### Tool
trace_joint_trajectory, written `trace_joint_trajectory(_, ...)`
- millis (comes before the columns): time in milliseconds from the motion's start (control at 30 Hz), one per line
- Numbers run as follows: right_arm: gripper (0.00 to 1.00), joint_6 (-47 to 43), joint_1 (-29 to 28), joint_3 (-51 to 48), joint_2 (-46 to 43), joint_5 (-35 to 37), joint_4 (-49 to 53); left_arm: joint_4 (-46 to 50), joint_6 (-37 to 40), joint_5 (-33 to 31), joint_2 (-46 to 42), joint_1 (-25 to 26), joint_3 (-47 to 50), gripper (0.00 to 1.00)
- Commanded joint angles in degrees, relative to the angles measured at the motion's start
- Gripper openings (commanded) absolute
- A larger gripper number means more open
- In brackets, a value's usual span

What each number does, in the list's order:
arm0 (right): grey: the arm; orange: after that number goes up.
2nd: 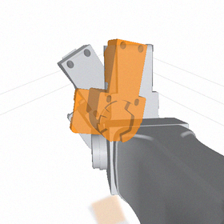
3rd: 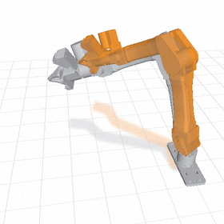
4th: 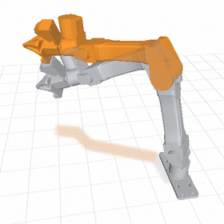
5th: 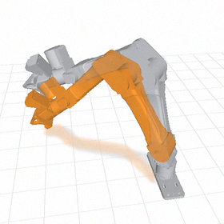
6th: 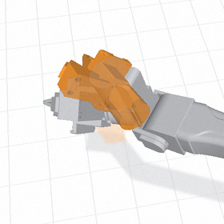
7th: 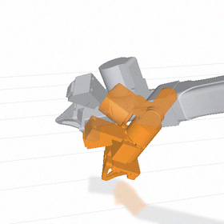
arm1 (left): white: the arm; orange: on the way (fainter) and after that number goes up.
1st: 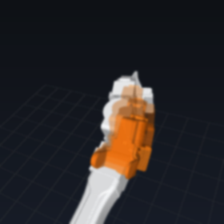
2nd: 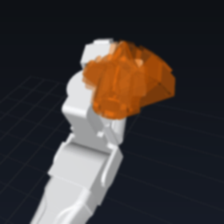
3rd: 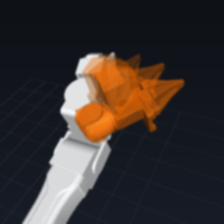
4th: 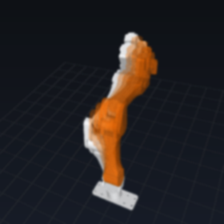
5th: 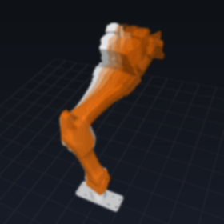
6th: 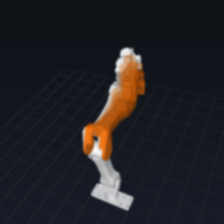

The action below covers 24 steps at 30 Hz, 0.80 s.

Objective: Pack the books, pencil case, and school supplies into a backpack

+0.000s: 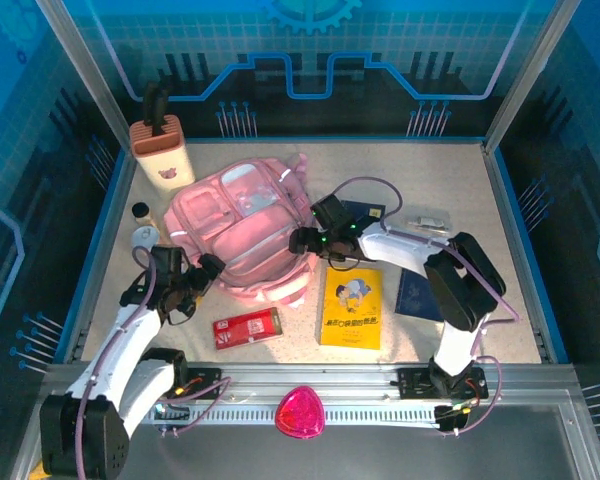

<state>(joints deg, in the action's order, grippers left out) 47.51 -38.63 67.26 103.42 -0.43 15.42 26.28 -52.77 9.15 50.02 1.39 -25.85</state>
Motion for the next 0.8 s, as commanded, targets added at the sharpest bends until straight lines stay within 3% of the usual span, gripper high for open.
trace_joint_trajectory(0, 0.8, -0.56, -0.61, 2.16, 2.52, 0.55, -0.73, -6.64, -2.37, 3.86, 2.75, 0.7, 1.27, 0.99)
trace_joint_trajectory(233, 0.51, -2.19, -0.83, 3.93, 4.92, -0.87, -1.62, -13.29, -2.71, 4.63, 8.57, 3.4, -0.08, 0.99)
trace_joint_trajectory(367, 0.22, -2.98, -0.71, 2.67, 2.6, -0.45, -2.68, -18.13, -3.2, 3.98, 12.73, 6.59, -1.42, 0.98)
trace_joint_trajectory(500, 0.03, -4.17, -0.48, 1.26, -0.87, -0.8, -2.9, -21.65, -3.73, 3.19, 17.18, 8.99, -3.66, 0.94)
trace_joint_trajectory(767, 0.0, -6.0, -1.28, -1.86, -8.53, -1.69, -0.25, -25.25, -0.74, 1.66, 26.27, 10.13, -12.06, 0.87)
